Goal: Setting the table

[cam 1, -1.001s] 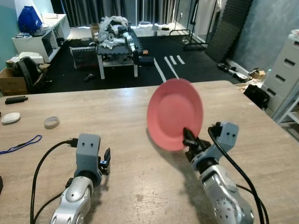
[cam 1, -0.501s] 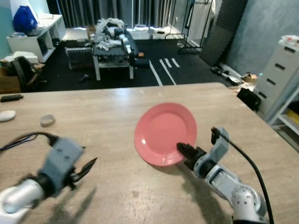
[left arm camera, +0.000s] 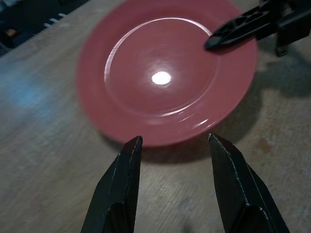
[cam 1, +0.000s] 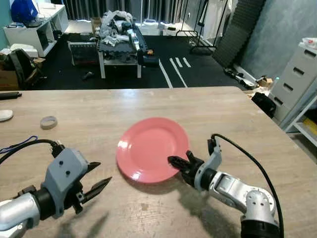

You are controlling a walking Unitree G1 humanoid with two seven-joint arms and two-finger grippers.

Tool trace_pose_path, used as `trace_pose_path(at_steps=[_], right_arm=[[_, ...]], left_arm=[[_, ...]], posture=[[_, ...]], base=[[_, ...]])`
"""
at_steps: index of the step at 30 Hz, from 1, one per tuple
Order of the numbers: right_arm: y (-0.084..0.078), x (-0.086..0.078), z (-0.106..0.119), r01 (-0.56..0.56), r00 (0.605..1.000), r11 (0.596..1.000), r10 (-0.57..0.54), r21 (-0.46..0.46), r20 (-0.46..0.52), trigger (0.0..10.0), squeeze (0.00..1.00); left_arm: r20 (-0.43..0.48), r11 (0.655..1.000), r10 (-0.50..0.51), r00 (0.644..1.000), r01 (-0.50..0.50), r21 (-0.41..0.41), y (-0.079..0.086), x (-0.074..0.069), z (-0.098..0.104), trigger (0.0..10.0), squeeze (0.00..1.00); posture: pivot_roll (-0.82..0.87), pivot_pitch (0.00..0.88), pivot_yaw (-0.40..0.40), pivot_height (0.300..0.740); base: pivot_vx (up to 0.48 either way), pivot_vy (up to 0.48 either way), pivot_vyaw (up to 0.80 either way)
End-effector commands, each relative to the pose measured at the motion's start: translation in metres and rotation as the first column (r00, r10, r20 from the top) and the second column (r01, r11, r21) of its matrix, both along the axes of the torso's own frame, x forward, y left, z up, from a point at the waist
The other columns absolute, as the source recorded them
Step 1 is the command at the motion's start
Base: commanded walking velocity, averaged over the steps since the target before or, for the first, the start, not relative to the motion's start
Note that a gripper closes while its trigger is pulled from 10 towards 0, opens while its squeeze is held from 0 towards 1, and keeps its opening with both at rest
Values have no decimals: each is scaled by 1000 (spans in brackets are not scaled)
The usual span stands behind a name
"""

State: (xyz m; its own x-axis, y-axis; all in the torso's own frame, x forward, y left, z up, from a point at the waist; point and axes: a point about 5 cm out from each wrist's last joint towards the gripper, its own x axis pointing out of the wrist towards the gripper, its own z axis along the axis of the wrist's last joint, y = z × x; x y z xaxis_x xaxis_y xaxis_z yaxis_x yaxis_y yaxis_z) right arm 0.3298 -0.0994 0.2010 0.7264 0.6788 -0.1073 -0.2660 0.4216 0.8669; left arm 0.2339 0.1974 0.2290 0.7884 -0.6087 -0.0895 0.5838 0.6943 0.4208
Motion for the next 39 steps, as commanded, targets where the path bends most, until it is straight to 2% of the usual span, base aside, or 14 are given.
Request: trace_pose_path(at_steps=[1,8,9,10,11,21,22,23,24,28,32,34,37,39], right_arm=[[9,-1,-1,-11,1000,1000,11,2,-20,10000,0],[42,-4,-5,-59,996,998,60,19,-73,10000,0],[45,-6,-6,-72,995,997,72,8,-75,10000,129],[47,-5,-8,-63,995,998,62,-12,-80,10000,776],[48,-5,-8,-60,995,998,58,-23,-76,10000,1000],[32,4,8,56,998,997,-55,-48,29,10000,1000],[26,6,12,96,992,991,-88,-89,91,10000,475],[26,6,12,96,992,991,-88,-89,91,10000,475],[17,7,18,141,978,978,-113,-157,174,10000,0],[-2,7,30,264,919,909,-135,-323,371,10000,0],[-9,6,33,314,891,871,-134,-377,433,10000,0],[-18,5,36,374,859,825,-137,-423,493,10000,0],[-30,6,44,518,758,719,-135,-463,638,10000,0],[-31,1,50,553,702,707,-112,-440,703,10000,0]], left_arm=[[-14,1000,-15,1000,15,1,-4,-2,-1,10000,0],[-6,1000,-4,1000,4,2,-6,-1,-2,10000,0],[-5,1000,-2,1000,2,4,-6,-1,-3,10000,0],[-6,1000,-1,1000,1,5,-7,-2,-3,10000,0],[-6,1000,0,1000,0,5,-7,-2,-4,10000,0],[-12,1000,5,1000,-5,-3,-10,-2,-5,10000,0],[-11,1000,4,1000,-4,-4,-10,-2,-5,10000,0],[-11,1000,4,1000,-4,-4,-10,-2,-5,10000,0],[-10,1000,3,1000,-3,-5,-11,-1,-5,10000,0],[-8,1000,4,1000,-4,-8,-11,0,-5,10000,0],[-8,1000,4,1000,-4,-10,-12,1,-6,10000,0],[-8,1000,2,1000,-2,-18,-14,2,-7,10000,0],[-2,1000,7,1000,-7,-28,-16,5,-7,10000,0],[0,999,24,1000,-24,-41,-16,7,-7,10000,0]], posture=[[99,215,3,740],[120,217,8,740],[121,217,9,740],[120,217,8,740],[120,217,7,740],[116,213,12,740],[114,212,13,740],[114,212,13,740],[113,212,14,740],[109,210,18,740],[105,207,21,740],[104,201,24,740],[103,192,28,740],[102,185,31,740]], base=[[0,0,0],[0,0,0],[0,0,0],[0,0,0],[0,0,0],[0,0,0],[0,0,0],[0,0,0],[0,0,0],[0,0,0],[0,0,0],[0,0,0],[0,0,0],[0,0,0]])
